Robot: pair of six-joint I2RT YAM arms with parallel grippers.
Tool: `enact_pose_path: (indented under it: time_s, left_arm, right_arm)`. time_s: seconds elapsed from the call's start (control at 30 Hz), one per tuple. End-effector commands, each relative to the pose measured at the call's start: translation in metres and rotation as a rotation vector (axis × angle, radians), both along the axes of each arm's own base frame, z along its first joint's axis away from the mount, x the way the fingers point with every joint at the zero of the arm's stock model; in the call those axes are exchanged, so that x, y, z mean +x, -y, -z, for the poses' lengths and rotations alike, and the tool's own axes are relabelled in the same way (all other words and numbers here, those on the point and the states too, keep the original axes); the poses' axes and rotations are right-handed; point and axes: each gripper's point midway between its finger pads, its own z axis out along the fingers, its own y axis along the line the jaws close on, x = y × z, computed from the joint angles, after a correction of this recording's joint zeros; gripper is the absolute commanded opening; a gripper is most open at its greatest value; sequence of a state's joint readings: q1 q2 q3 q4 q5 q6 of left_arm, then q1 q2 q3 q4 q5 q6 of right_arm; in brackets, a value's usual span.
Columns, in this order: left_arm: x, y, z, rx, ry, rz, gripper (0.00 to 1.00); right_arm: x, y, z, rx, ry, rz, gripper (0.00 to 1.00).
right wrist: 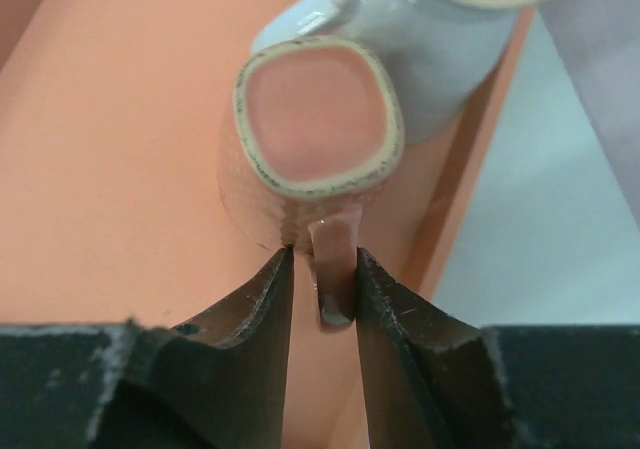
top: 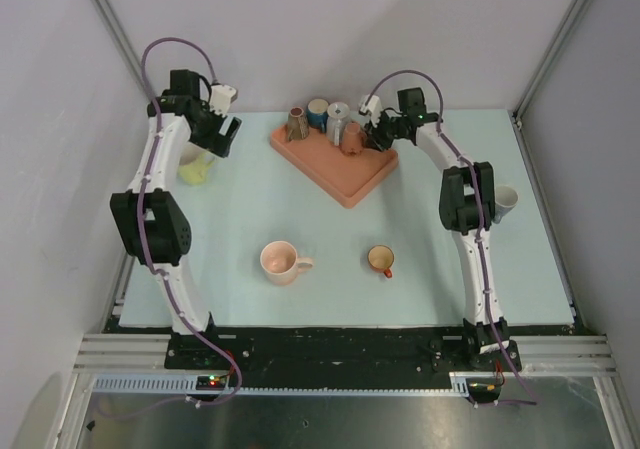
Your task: Turn the mug right side up
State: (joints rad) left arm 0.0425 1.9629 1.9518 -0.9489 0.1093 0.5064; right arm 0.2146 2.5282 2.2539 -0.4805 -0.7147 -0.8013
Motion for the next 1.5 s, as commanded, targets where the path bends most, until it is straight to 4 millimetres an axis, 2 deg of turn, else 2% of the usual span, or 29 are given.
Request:
enact_pose_path:
  time_s: [0.0, 0.17, 0.3, 0.4, 0.53, 0.6, 0.67, 0.8, 0.87, 1.0, 1.07, 1.13, 1.23, 1.33, 1.47]
  left_arm:
    - [-0.001, 0.004, -0.045, 0.045, 0.109, 0.016, 0.95]
    - [-0.005, 0.01, -0.053, 0.039, 0.125, 0.025, 0.95]
    - [-0.01, 0.014, -0.058, 0.013, 0.13, 0.017, 0.95]
    - [-0.016, 0.024, -0.066, -0.047, 0.136, 0.027, 0.95]
    - [-0.029, 0.046, -0.087, -0.173, 0.162, 0.047, 0.95]
    - [-0.037, 0.061, -0.103, -0.256, 0.18, 0.072, 0.95]
    - [-0.046, 0.085, -0.122, -0.337, 0.2, 0.118, 0.95]
    - [-0.068, 0.119, -0.169, -0.443, 0.272, 0.218, 0.99]
    - [-0.082, 0.136, -0.192, -0.489, 0.307, 0.271, 0.99]
    - [-0.117, 0.171, -0.242, -0.682, 0.323, 0.395, 0.99]
    - [-0.143, 0.19, -0.277, -0.8, 0.327, 0.497, 0.99]
    - [-0.164, 0.199, -0.308, -0.86, 0.352, 0.558, 0.99]
    - [-0.184, 0.205, -0.34, -0.887, 0.418, 0.606, 1.0]
    - [-0.193, 0.209, -0.358, -0.929, 0.441, 0.612, 0.99]
    - [-0.2, 0.213, -0.371, -0.974, 0.449, 0.624, 0.97]
  right_arm:
    - [-0.011, -0.022, -0.01, -0.031, 0.039, -0.051, 0.31]
    - [-0.011, -0.03, -0.007, -0.057, 0.056, -0.044, 0.26]
    - [-0.01, -0.035, -0.008, -0.058, 0.043, -0.031, 0.04]
    - [-0.016, -0.037, -0.024, -0.059, 0.055, -0.021, 0.01]
    - [-0.032, -0.044, -0.072, 0.006, 0.072, 0.047, 0.0]
    - [-0.044, -0.052, -0.107, 0.064, 0.11, 0.082, 0.0]
    - [-0.058, -0.06, -0.144, 0.144, 0.155, 0.122, 0.0]
    - [-0.085, -0.066, -0.241, 0.401, 0.249, 0.205, 0.0]
    - [-0.108, -0.065, -0.293, 0.555, 0.266, 0.21, 0.0]
    - [-0.159, -0.075, -0.368, 0.844, 0.271, 0.172, 0.0]
    - [-0.184, -0.078, -0.397, 0.999, 0.231, 0.16, 0.0]
    - [-0.207, -0.084, -0.422, 1.106, 0.208, 0.135, 0.0]
    - [-0.238, -0.096, -0.445, 1.199, 0.203, 0.083, 0.0]
    - [-0.273, -0.11, -0.465, 1.291, 0.189, -0.028, 0.0]
    - [-0.303, -0.122, -0.481, 1.358, 0.14, -0.134, 0.0]
